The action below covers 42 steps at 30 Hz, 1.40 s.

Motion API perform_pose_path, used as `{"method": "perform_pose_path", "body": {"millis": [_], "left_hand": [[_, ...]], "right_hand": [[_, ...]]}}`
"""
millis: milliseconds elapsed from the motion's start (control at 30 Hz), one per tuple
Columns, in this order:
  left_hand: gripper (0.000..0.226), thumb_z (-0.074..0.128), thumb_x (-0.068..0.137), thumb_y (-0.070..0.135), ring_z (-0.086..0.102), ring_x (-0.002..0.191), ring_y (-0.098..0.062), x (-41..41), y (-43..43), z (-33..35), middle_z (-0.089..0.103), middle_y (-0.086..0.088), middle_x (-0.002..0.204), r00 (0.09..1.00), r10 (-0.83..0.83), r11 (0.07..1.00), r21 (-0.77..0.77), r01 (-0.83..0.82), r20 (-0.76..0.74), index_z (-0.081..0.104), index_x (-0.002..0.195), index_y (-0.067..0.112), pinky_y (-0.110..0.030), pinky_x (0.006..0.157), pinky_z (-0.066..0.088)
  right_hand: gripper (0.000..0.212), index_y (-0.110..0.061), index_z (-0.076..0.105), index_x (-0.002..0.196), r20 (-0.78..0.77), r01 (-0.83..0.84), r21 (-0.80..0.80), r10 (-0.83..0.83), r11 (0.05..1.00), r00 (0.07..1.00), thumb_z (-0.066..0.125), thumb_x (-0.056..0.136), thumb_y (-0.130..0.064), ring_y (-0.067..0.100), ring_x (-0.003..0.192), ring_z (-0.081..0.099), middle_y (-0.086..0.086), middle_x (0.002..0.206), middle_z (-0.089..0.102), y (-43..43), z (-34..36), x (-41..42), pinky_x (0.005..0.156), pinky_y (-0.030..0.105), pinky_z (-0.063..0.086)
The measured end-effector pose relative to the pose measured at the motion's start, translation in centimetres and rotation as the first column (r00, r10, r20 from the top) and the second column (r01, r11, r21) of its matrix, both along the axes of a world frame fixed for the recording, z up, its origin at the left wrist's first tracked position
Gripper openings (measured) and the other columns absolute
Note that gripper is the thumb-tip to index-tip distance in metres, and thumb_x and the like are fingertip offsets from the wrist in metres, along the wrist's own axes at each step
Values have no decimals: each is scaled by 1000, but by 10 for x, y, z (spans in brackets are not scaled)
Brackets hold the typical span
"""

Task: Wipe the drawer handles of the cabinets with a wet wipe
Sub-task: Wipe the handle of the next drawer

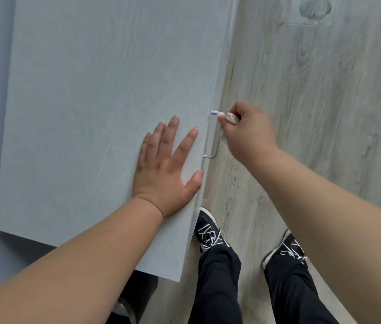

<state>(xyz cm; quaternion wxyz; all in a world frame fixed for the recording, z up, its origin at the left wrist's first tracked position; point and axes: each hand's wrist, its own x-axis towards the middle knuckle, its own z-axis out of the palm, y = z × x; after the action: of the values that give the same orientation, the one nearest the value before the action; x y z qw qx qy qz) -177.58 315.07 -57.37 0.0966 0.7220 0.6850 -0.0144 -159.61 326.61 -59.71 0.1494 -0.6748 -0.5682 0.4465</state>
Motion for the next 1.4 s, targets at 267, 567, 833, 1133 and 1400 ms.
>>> {"method": "perform_pose_path", "body": {"millis": [267,567,833,1133,1400], "left_hand": [[90,34,85,71,-2,161,-28,6,101,0,0,-6,175,999,39,998,-44,-40,-25,13,166,36,-50,129,-1],[82,41,90,64,11,160,-32,4,101,-5,13,-8,174,1000,22,998,52,-21,-12,25,164,35,-52,129,6],[71,40,97,57,12,160,-32,2,102,-6,15,-7,174,999,26,997,66,-28,22,28,163,35,-50,130,5],[67,39,98,43,15,159,-33,3,102,-4,17,-9,173,999,29,996,80,-32,42,31,163,32,-53,129,8],[74,44,92,50,18,158,-35,3,101,-5,20,-10,172,1000,18,995,95,-20,23,34,162,30,-55,128,12]], "right_hand": [[16,-22,66,88,-104,78,-53,-83,996,991,69,95,-36,7,71,62,-10,77,66,-2,-12,2,60,26,48],[43,-21,50,62,-66,165,-133,-175,977,982,65,98,-38,6,47,42,-9,52,45,-14,-17,-6,46,22,27],[31,-16,66,78,-101,240,-150,-256,959,961,65,97,-41,4,54,51,-7,67,61,-11,-14,-9,45,14,34],[26,-19,70,82,-149,248,-119,-265,961,953,68,95,-42,9,73,65,-8,76,70,11,-13,-17,66,31,52],[26,-20,68,84,-102,212,-22,-213,977,972,64,99,-41,7,64,59,-11,66,63,-9,-14,-11,56,28,45]]}}
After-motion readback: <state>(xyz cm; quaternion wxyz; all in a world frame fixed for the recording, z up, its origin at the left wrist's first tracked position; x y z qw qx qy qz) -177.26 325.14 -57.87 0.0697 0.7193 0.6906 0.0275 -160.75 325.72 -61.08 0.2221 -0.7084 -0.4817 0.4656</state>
